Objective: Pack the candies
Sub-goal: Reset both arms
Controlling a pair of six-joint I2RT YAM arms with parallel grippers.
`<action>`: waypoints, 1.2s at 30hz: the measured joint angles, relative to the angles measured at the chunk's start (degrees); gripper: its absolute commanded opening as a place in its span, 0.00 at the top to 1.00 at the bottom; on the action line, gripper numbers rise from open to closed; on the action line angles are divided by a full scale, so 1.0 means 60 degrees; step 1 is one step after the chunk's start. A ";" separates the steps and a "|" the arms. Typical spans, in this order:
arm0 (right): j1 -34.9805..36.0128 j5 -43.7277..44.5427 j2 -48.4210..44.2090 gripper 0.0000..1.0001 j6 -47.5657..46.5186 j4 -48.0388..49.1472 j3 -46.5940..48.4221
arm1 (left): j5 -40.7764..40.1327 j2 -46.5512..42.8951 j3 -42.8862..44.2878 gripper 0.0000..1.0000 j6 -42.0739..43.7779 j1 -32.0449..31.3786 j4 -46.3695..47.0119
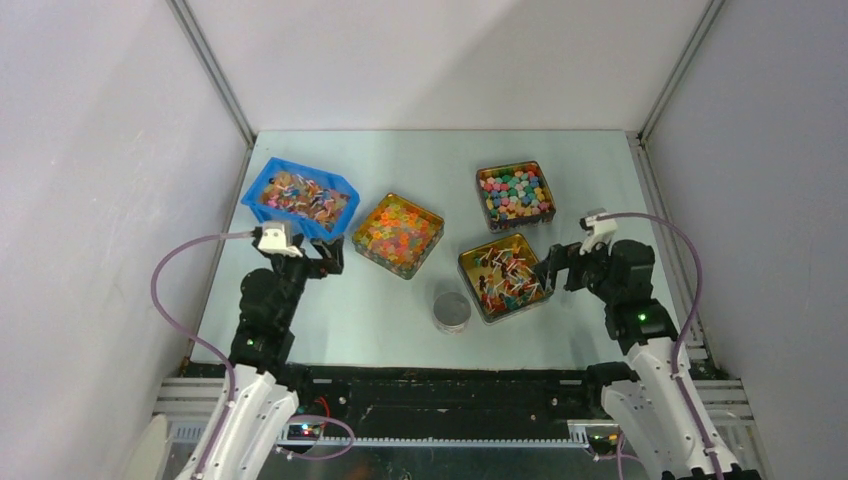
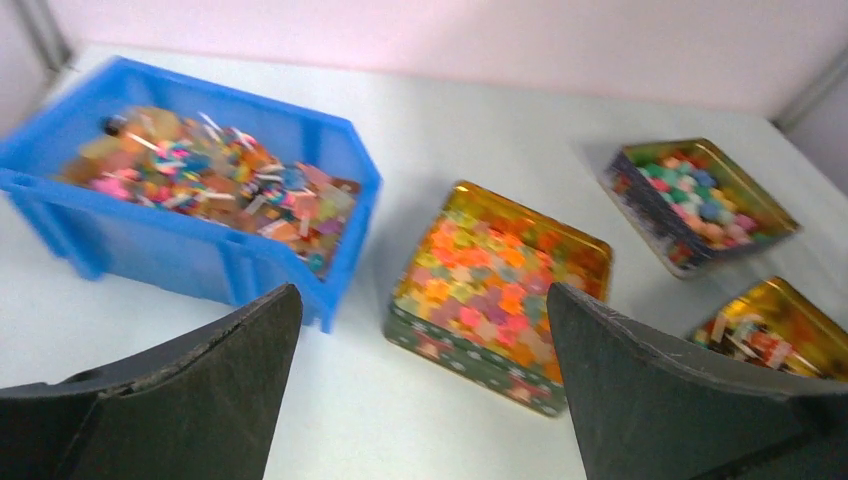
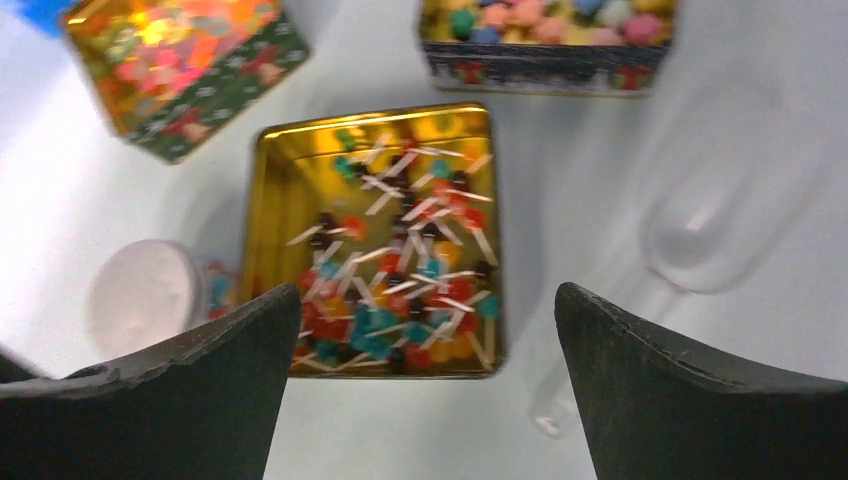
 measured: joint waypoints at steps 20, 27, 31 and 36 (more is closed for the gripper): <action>-0.1792 0.1953 0.2025 0.00 -0.0586 0.6105 -0.3399 | -0.2062 0.3235 -0.2579 0.00 0.2707 0.0506 0.4477; -0.2364 0.1756 0.2776 0.01 -0.0718 0.7770 -0.3508 | -0.1213 0.5952 -0.2361 0.00 0.3228 0.1042 0.6863; -0.2426 0.1468 0.3555 0.01 -0.0772 0.8612 -0.3475 | -0.0262 0.6652 -0.2124 0.00 0.3100 0.1942 0.7679; -0.2415 0.0882 0.5184 0.00 -0.0849 0.8878 -0.2667 | 0.0215 0.7592 -0.2415 0.00 0.2594 0.2845 0.9595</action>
